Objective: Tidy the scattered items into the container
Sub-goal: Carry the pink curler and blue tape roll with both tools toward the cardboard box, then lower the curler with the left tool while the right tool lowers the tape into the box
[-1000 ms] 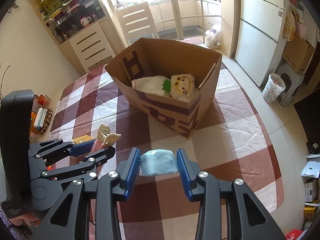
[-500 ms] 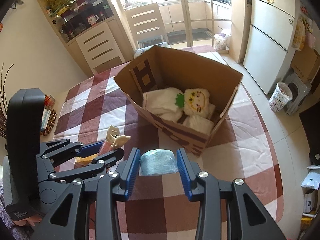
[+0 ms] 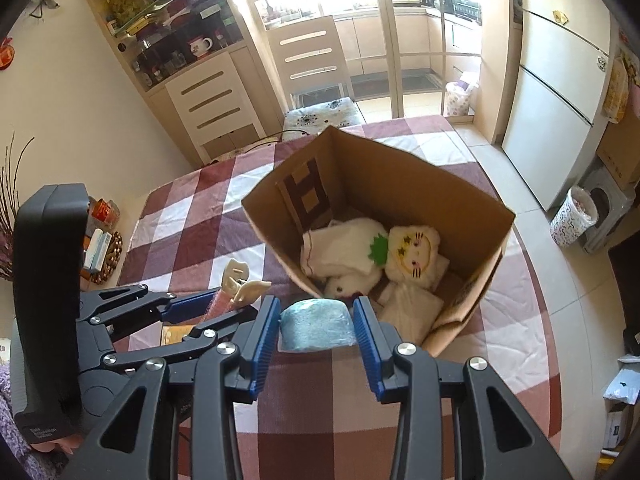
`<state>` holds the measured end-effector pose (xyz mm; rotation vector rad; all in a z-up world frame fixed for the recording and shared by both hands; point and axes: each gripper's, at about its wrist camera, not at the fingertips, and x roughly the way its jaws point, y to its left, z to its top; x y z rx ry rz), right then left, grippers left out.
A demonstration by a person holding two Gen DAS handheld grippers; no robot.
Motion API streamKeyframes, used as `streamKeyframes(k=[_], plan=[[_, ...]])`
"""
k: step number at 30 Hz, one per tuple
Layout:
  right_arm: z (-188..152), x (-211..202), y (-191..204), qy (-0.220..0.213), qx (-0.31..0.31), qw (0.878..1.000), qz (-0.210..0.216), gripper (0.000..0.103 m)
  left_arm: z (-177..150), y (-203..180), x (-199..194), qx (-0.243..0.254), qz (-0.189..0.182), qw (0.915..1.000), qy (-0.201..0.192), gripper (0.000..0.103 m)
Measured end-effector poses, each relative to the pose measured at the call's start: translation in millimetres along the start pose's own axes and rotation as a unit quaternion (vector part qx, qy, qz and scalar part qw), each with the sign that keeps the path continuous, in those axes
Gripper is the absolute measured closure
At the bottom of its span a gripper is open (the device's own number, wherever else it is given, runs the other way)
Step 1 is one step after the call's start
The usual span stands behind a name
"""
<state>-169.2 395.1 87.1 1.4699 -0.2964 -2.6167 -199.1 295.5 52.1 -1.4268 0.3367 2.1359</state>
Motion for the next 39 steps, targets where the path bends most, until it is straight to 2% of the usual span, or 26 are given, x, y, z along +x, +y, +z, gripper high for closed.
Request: streamKeyframes(k=[12, 24, 33, 39], plan=[[30, -4, -25, -0.022, 0.018, 1.000, -0.008, 0.064, 53, -3, -2, 0.001, -0.039, 0.9990, -0.020, 0.075], [49, 3, -53, -0.038, 0.049, 0.998, -0.024, 0.064, 93, -21, 9, 0.018, -0.051, 0.9981, -0.028, 0.075], [65, 19, -68, -0.043, 0.064, 0.996, -0.036, 0.064, 124, -19, 31, 0.010, -0.070, 0.9970, -0.031, 0.075], [77, 42, -80, -0.035, 0.076, 0.996, -0.045, 0.064, 140, -9, 62, -0.003, -0.074, 0.9970, -0.023, 0.075]])
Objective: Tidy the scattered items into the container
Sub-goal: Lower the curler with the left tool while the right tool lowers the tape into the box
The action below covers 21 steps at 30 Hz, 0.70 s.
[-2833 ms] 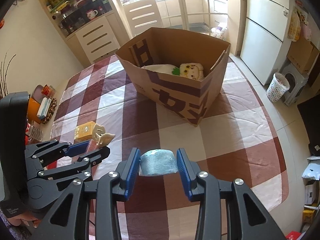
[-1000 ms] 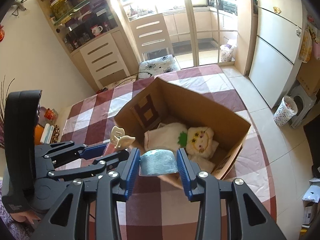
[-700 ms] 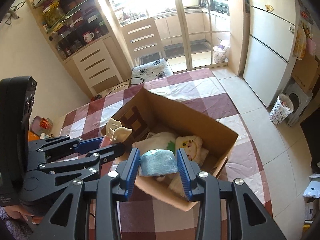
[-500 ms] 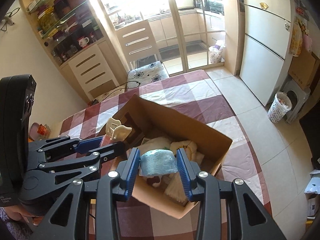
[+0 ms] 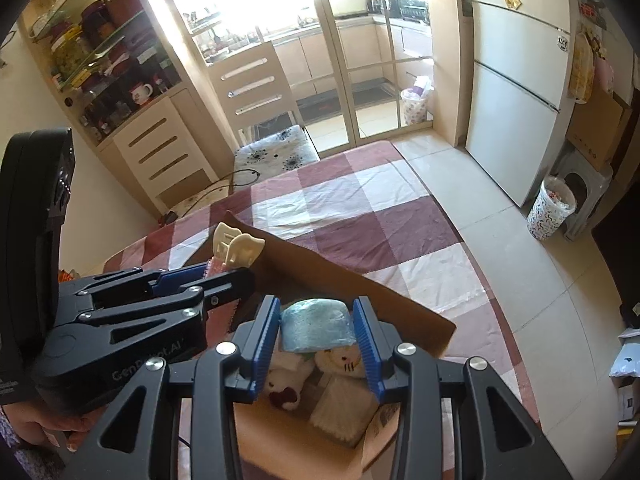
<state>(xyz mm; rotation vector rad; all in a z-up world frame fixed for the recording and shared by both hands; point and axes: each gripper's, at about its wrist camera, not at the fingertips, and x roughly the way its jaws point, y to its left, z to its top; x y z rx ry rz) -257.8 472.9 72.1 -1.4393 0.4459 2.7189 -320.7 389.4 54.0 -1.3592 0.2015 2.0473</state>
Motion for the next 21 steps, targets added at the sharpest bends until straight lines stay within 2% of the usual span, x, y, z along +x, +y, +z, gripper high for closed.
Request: streamKeyframes(k=[4, 10, 21], plan=[[2, 17, -6, 0.012, 0.007, 1.000, -0.002, 0.064, 0, 13, 22, -0.016, -0.008, 0.9997, 0.017, 0.075], [-7, 34, -6, 0.038, 0.001, 0.999, 0.003, 0.064, -18, 19, 42, -0.007, 0.000, 0.9993, 0.037, 0.075], [-42, 49, 12, 0.077, -0.059, 0.995, 0.008, 0.064, -40, 24, 60, 0.009, 0.028, 0.9978, 0.059, 0.075]])
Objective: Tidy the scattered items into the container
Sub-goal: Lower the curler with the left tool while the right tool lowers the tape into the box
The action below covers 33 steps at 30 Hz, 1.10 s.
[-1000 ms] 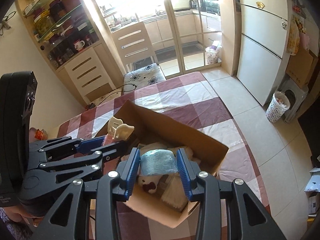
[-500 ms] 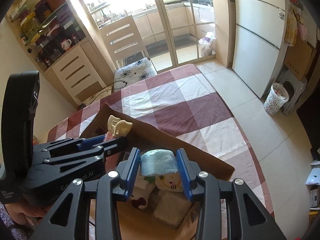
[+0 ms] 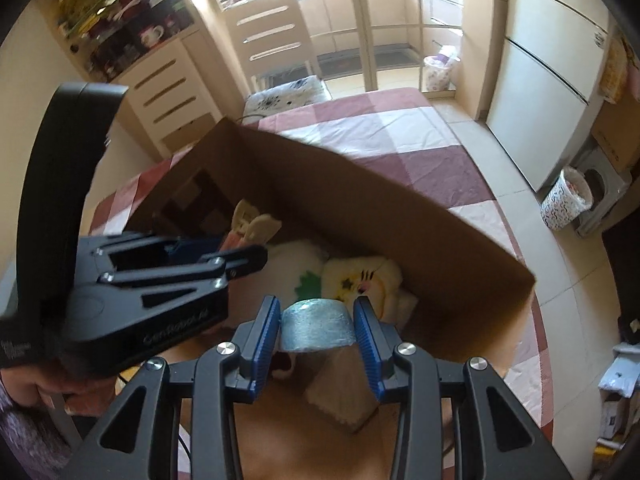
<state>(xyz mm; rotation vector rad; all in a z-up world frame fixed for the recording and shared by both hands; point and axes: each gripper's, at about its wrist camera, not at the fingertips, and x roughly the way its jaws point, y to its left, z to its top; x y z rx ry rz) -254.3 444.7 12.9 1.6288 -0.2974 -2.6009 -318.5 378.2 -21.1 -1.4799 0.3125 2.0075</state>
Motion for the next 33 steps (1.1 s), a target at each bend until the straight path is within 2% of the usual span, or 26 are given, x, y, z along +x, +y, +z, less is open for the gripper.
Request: streamKeyframes(k=[10, 22, 25, 27, 33], plan=[[-7, 11, 8, 0.017, -0.023, 1.000, -0.001, 0.064, -5, -9, 9, 0.021, 0.029, 0.9993, 0.011, 0.075], [-6, 16, 9, 0.017, -0.032, 0.999, -0.006, 0.064, -5, -10, 12, 0.019, 0.027, 0.9993, 0.015, 0.073], [-6, 14, 10, 0.016, -0.035, 0.999, -0.009, 0.064, -6, -9, 10, 0.020, 0.027, 0.9994, 0.012, 0.066], [-5, 11, 12, 0.014, -0.039, 0.999, -0.012, 0.062, -7, -10, 8, 0.019, 0.025, 0.9995, 0.008, 0.056], [-2, -1, 12, 0.008, -0.045, 0.999, -0.021, 0.058, -6, -7, -4, 0.020, 0.018, 0.9996, -0.005, 0.050]])
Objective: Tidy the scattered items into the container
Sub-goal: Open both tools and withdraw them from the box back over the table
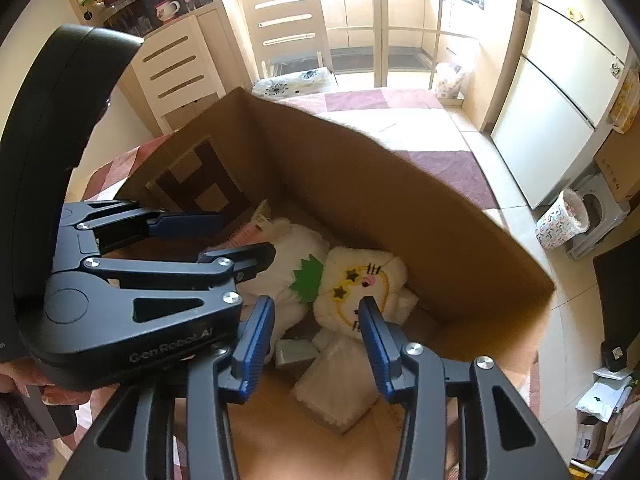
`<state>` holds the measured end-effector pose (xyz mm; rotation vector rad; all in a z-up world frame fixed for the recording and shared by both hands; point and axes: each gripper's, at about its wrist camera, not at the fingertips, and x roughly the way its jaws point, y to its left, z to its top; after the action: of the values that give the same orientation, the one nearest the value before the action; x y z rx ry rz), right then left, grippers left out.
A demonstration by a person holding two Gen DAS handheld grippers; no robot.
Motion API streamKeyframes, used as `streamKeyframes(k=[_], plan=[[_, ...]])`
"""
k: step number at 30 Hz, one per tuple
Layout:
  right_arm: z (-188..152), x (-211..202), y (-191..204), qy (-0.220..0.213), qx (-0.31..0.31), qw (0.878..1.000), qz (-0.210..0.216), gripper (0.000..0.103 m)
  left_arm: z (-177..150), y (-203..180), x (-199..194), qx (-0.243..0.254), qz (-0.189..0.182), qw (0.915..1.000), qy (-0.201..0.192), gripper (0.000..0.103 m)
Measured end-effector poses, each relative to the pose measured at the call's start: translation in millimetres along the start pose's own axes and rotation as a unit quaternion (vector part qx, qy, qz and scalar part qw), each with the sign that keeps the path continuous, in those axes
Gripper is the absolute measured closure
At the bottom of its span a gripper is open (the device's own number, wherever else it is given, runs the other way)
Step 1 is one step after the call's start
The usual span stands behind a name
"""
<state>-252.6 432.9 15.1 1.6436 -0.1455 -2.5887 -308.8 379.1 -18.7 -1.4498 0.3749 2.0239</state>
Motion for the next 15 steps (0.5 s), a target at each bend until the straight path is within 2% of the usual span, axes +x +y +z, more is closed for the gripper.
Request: streamKeyframes(k=[15], plan=[[-13, -67, -13, -0.059, 0.017, 0.998, -0.021, 0.055, -19, -15, -79, 0.003, 0.016, 0.9977, -0.065, 0.037]])
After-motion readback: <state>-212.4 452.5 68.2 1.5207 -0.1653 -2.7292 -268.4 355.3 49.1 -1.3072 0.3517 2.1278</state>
